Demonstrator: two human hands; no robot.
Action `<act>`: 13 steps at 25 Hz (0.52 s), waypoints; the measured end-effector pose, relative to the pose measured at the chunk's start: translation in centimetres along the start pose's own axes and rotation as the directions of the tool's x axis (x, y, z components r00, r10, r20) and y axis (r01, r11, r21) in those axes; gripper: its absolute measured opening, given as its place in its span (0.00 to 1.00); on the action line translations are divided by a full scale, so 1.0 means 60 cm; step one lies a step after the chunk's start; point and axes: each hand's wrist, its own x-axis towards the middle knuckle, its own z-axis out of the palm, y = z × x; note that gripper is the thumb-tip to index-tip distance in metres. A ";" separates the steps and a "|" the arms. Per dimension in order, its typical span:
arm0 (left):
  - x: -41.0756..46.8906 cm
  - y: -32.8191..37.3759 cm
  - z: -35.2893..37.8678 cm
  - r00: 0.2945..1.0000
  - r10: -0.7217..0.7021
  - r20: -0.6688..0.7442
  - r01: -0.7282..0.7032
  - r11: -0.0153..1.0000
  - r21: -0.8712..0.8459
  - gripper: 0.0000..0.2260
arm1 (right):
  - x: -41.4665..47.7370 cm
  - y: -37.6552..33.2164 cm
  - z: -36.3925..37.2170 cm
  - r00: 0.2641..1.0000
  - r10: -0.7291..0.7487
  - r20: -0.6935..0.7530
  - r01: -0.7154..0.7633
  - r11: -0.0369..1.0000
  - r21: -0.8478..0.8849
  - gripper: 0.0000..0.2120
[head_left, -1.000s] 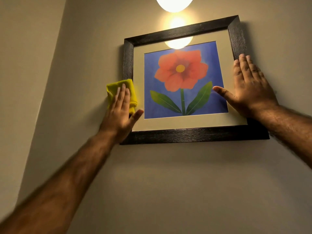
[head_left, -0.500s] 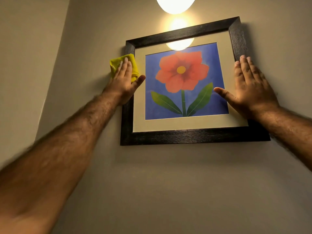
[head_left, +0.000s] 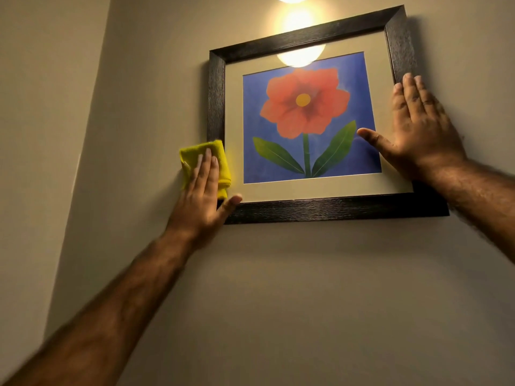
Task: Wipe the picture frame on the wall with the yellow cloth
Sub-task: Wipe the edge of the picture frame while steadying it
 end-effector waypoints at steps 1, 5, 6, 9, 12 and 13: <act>-0.031 0.001 0.008 1.000 0.005 0.007 -0.005 1.000 0.017 0.45 | 0.000 -0.001 -0.001 1.000 0.001 0.002 -0.001 1.000 0.002 0.53; -0.043 -0.004 0.013 1.000 0.031 0.002 -0.031 0.998 0.055 0.44 | -0.002 -0.001 -0.001 1.000 0.007 -0.001 -0.007 1.000 0.005 0.53; -0.018 -0.003 0.006 1.000 0.028 -0.011 -0.027 0.998 0.054 0.44 | -0.003 -0.001 -0.001 1.000 0.007 -0.002 -0.007 1.000 0.007 0.53; 0.093 0.004 -0.032 1.000 -0.017 -0.019 0.017 1.000 0.010 0.48 | 0.000 0.001 0.001 1.000 0.000 -0.006 0.000 1.000 0.007 0.53; 0.156 0.005 -0.060 0.999 -0.049 0.008 0.049 0.999 -0.012 0.46 | 0.000 0.002 0.004 1.000 0.001 -0.011 -0.001 1.000 0.007 0.53; 0.162 0.006 -0.065 0.999 -0.047 0.001 0.047 0.998 -0.039 0.42 | 0.000 0.003 0.004 1.000 0.003 -0.013 -0.003 1.000 0.006 0.53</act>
